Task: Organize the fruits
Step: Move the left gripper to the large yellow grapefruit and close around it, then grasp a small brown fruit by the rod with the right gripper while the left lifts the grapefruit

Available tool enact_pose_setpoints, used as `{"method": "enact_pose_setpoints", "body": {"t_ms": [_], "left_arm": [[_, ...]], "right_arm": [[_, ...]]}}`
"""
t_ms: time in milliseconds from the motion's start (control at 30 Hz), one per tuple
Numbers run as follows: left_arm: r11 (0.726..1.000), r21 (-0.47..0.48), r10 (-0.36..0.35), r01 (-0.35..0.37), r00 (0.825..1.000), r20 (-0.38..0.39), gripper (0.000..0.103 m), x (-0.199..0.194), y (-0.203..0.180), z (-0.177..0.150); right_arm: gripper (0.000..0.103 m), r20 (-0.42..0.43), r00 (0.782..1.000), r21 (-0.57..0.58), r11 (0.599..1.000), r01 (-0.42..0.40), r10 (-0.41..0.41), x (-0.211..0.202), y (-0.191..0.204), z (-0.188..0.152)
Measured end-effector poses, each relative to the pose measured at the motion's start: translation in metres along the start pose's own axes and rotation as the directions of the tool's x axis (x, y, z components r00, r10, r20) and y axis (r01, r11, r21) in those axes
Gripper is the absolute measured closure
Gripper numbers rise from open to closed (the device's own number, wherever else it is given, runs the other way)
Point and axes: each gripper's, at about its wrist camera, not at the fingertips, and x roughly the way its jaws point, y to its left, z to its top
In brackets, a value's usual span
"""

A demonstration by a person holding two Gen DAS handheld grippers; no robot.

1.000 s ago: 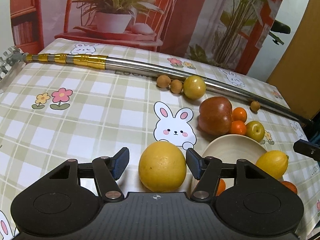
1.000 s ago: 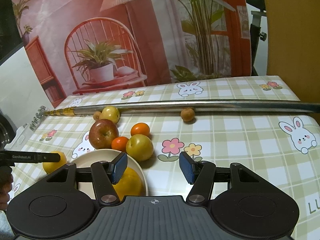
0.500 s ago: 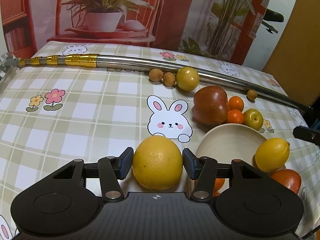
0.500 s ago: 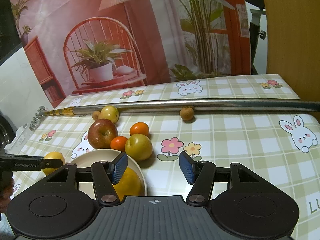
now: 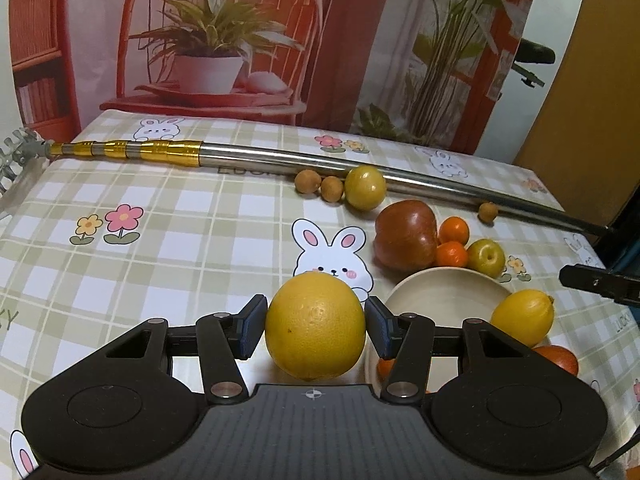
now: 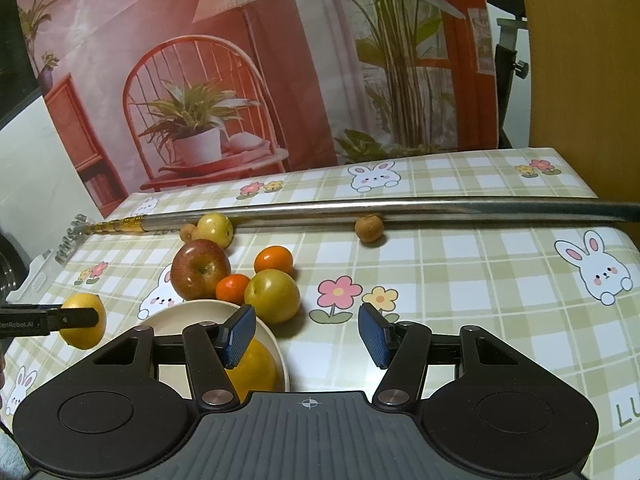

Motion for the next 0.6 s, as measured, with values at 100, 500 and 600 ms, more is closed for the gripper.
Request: {"method": "enact_pose_setpoints", "body": {"t_ms": [100,500,600], "left_arm": [[1.0,0.003,0.002,-0.002,1.0,-0.004,0.047,0.001,-0.001,-0.001],[1.0,-0.008,0.026,-0.026,0.999,-0.038,0.047,0.011,0.005,-0.005],[1.0,-0.009,0.026,-0.027,0.999,-0.039,0.047,0.012,0.006,-0.004]], "right_arm": [[0.049,-0.001,1.0,0.001,1.0,-0.001,0.001,0.0,0.0,0.0],[0.049,-0.008,1.0,0.019,1.0,-0.004,0.005,0.002,-0.002,-0.003],[0.049,-0.007,1.0,0.024,1.0,-0.003,0.003,0.002,-0.004,-0.003]]}}
